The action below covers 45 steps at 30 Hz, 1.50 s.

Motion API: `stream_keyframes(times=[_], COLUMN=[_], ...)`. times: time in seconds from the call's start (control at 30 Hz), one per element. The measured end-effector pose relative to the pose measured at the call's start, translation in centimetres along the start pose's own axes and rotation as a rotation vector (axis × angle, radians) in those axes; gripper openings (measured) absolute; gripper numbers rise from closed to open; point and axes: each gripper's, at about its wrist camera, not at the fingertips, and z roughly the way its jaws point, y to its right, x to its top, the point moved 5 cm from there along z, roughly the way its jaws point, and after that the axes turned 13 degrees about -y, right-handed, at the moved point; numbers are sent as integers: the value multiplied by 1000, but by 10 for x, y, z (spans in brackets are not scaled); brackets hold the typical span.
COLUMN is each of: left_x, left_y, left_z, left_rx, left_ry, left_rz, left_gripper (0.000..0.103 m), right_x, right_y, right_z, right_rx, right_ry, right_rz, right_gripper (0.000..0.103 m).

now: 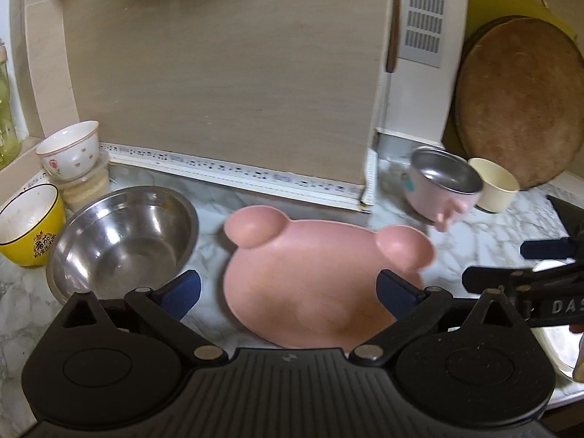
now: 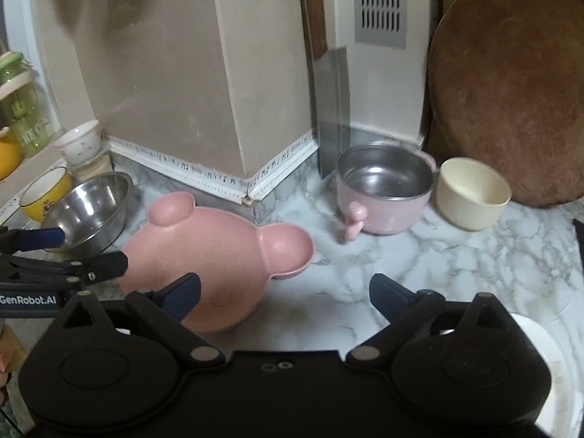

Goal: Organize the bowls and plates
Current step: 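Move both grippers to the pink bear-shaped plate and close on its rim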

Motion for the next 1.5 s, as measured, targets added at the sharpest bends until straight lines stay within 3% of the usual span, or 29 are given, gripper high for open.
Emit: stream_keyframes(times=[0.2,0.43,0.63,0.77,0.87,0.93,1.23,1.5], left_x=[5,6,8,8,10,11,8,7], left_y=[-5,-6,-10,-14,-15,-17,-20,-10], left_z=[18,30,35,42,45,46,52,72], left_rx=[-12,-31,-18,-1,-8,-3,-50,-88], left_ry=[-16,-38,-29,-47,-56,-55,-91,-174], left_rz=[15,22,3,-15,-17,-18,-25,-27], left_gripper=[103,103,103,103,103,103,102,91], right_x=[4,8,15,16,16,16,9,2], right_y=[-12,-18,-14,-16,-20,-19,9,36], right_z=[34,60,76,85,89,92,84,75], right_rx=[-21,-47,-21,-18,-18,-25,3,3], right_ry=[-76,-134,-176,-200,-214,-222,-216,-233], right_rz=[17,51,100,105,94,94,98,19], right_gripper=[85,78,67,50,31,12,10,11])
